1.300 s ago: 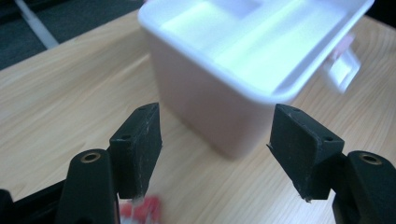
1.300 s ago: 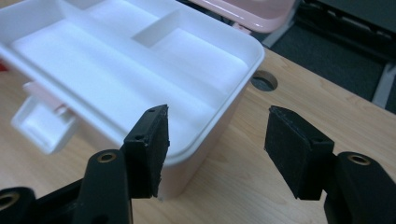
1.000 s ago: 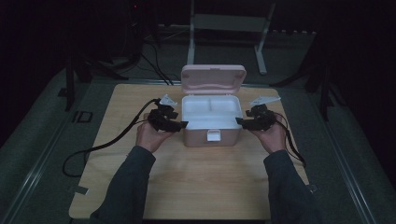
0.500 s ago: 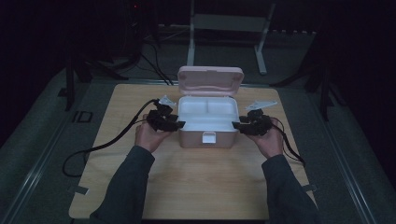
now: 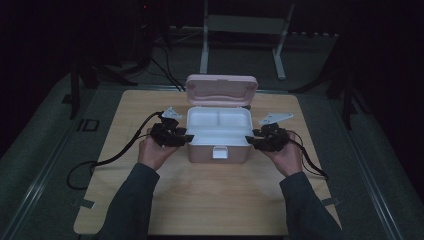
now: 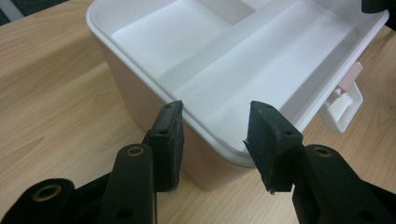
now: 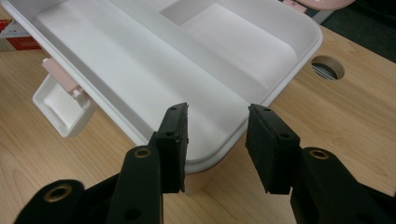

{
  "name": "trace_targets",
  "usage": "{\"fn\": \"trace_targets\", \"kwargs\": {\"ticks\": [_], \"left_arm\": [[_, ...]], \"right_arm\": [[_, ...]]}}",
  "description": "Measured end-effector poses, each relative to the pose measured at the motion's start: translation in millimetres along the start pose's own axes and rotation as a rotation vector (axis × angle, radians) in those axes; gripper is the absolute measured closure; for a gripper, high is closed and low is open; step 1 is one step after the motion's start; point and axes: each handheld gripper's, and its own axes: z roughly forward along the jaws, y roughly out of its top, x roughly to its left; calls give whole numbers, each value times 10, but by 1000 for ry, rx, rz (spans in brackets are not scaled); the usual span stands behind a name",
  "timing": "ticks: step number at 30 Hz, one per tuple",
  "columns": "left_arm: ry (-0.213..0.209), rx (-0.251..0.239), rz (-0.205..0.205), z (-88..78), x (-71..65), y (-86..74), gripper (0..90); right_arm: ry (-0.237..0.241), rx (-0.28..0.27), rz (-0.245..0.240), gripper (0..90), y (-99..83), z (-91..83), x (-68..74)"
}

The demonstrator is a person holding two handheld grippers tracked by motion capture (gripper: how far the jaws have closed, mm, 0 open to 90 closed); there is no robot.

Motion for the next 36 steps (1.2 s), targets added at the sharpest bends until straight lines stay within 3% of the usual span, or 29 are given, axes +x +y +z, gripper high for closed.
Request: {"fn": "trace_targets", "kwargs": {"ticks": [3, 9, 14, 16, 19, 24, 29, 30, 36], "left_arm": [[8, -1, 4, -2, 17, 8, 563], [35, -33, 15, -122, 50, -29, 486], [60, -17, 53, -233, 48, -72, 458], [65, -7, 69, -260, 52, -100, 447], [59, 5, 64, -272, 87, -158, 440], [56, 35, 66, -277, 109, -259, 436], [45, 77, 101, -288, 115, -330, 430], [43, 83, 105, -289, 114, -341, 428], [33, 136, 134, -258, 115, -436, 424]], "right_arm": [[16, 5, -4, 572, 11, -2, -19], [-28, 3, -78, 502, 58, -73, -58], [-44, -24, -131, 487, 121, -183, -98], [-29, -42, -145, 505, 168, -227, -102], [-17, -61, -182, 518, 263, -281, -98], [-2, -43, -221, 519, 431, -295, -111], [36, 14, -242, 559, 581, -299, -144], [32, 65, -280, 565, 655, -273, -140], [69, 195, -398, 658, 832, -150, -117]]}}
